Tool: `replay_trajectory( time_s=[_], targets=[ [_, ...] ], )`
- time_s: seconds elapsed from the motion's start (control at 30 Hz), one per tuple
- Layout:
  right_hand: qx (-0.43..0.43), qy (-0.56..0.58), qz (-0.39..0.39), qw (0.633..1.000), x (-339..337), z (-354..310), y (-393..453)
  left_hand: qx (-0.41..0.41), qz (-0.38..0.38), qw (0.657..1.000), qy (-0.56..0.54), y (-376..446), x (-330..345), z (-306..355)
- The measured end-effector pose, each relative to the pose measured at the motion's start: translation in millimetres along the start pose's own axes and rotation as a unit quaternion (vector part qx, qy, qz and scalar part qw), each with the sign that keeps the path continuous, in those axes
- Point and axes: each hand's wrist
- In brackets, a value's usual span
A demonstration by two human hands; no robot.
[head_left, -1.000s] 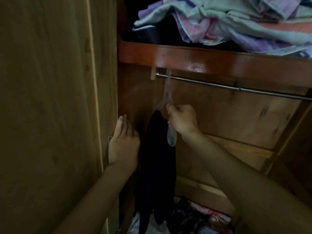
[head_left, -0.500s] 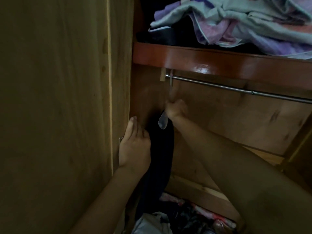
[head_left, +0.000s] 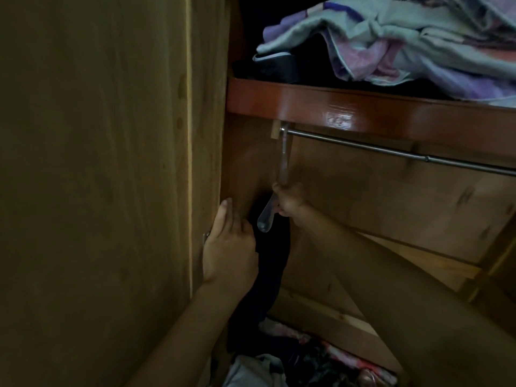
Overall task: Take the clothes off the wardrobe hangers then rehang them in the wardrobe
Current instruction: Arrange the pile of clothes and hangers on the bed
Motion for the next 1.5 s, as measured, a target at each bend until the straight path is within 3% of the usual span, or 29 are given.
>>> replay_trajectory(
  time_s=[0.2,0.4,0.57,0.63,0.73,0.77,0.8,0.93,1.2,1.3,1.5],
  targets=[
    [0.014,-0.002,-0.053,0.998,-16,3,-18,-0.007,-0.019,1.0,0.005,2,-1,4],
    [0.009,-0.077,-0.106,0.991,-47,31,-50,-0.024,-0.018,1.0,0.005,2,-10,8],
    [-0.009,-0.157,-0.16,0.975,-92,65,-86,0.013,0.007,0.992,-0.124,11,-18,17],
    [-0.034,-0.187,-0.174,0.966,-114,76,-102,0.03,-0.06,0.962,-0.265,17,-19,25],
    [-0.07,-0.28,-0.176,0.941,-155,87,-128,0.025,-0.258,0.827,-0.499,24,-29,40],
    [-0.076,-0.316,-0.168,0.931,-170,90,-137,0.035,-0.3,0.79,-0.533,26,-32,48],
    [-0.081,-0.344,-0.154,0.923,-185,93,-146,0.053,-0.319,0.775,-0.543,27,-34,58],
    [-0.076,-0.42,-0.102,0.898,-240,109,-178,0.134,-0.286,0.817,-0.483,34,-47,104],
    [-0.079,-0.424,-0.011,0.902,-317,159,-238,0.257,-0.275,0.812,-0.447,39,-62,211],
    [-0.05,-0.428,0.032,0.902,-337,171,-259,0.309,-0.264,0.784,-0.469,41,-70,250],
    [0.015,-0.415,0.122,0.901,-359,184,-306,0.444,-0.246,0.683,-0.526,46,-91,313]
  ],
)
Point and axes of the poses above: each hand's wrist, its own y-axis towards the middle knuckle, its own x-axis out of the palm, z = x × y, and after that the axes turned 6 degrees about x, right-handed
